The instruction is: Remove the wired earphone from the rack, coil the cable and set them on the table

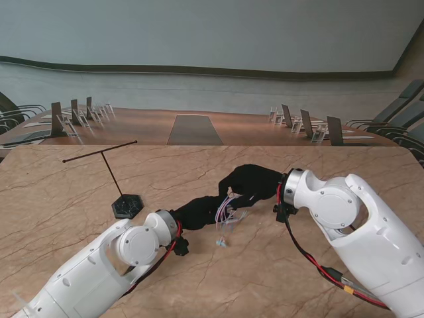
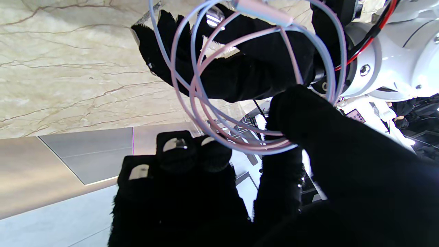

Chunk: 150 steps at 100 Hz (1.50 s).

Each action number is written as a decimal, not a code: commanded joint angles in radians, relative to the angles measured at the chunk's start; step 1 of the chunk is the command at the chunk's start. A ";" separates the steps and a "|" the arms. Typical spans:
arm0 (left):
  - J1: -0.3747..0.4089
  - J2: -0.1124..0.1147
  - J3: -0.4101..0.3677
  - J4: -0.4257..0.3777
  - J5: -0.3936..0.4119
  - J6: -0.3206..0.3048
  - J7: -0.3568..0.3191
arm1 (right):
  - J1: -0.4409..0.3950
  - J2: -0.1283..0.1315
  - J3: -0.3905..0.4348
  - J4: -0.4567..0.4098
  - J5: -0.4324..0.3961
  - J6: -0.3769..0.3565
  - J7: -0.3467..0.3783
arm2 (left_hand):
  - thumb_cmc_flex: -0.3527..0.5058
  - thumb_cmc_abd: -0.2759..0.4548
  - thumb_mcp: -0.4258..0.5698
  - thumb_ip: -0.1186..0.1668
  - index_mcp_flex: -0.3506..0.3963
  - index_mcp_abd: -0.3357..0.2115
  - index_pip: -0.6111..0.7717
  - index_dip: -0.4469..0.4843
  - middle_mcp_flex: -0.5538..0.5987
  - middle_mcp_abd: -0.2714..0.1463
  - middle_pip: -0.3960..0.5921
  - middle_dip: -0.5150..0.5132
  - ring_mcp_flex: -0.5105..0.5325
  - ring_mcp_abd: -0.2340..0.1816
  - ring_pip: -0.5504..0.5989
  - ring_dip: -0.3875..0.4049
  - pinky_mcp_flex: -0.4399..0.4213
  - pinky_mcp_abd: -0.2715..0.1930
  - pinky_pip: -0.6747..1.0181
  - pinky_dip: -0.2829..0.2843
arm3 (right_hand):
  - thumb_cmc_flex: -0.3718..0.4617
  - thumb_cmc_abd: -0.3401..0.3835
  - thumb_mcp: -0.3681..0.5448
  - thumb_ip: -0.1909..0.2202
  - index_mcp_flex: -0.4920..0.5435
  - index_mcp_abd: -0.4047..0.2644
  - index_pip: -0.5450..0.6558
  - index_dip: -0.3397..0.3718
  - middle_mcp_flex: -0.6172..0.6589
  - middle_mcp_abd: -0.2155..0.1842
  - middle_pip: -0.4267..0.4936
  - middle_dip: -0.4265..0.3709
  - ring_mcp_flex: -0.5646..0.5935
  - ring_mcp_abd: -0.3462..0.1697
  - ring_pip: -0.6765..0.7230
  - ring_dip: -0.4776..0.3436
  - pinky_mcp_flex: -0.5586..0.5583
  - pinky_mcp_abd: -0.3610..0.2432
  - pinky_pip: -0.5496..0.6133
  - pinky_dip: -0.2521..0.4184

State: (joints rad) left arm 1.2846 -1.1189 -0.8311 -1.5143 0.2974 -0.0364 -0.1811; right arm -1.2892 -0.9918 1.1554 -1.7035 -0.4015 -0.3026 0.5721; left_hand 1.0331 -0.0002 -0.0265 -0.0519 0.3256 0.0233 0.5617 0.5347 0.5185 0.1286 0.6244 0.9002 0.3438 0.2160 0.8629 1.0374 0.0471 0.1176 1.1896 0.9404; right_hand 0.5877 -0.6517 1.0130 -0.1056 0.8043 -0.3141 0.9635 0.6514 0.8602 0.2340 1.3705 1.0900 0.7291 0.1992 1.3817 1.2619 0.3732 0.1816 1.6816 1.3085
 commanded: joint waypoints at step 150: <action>-0.052 -0.032 0.032 0.066 -0.023 -0.028 0.062 | -0.022 -0.012 -0.008 0.008 0.067 -0.042 -0.041 | 0.222 -0.036 0.000 0.003 0.097 -0.215 0.360 0.284 0.044 -0.002 -0.015 0.260 0.012 0.003 0.025 0.004 -0.013 0.023 -0.010 -0.041 | 0.034 0.012 0.168 0.081 0.093 -0.089 0.082 0.060 -0.076 0.132 0.023 -0.048 -0.032 0.085 0.012 -0.021 -0.087 -0.072 -0.039 -0.019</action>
State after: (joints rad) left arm 1.2316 -1.1469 -0.7918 -1.4497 0.2712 -0.0632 -0.1238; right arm -1.2962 -1.0070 1.1442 -1.6799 -0.3280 -0.3390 0.5237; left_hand 1.2002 -0.0575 -0.0198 -0.0500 0.4095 -0.1412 0.8926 0.7887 0.5930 0.1295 0.6268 1.1336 0.3905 0.2344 0.8887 1.0366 0.0591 0.1539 1.1940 0.9153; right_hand 0.5763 -0.6526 1.0550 -0.1052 0.8060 -0.2986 0.9635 0.6652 0.8024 0.2508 1.3694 1.0503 0.6878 0.2092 1.3804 1.2499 0.3320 0.1827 1.6779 1.2966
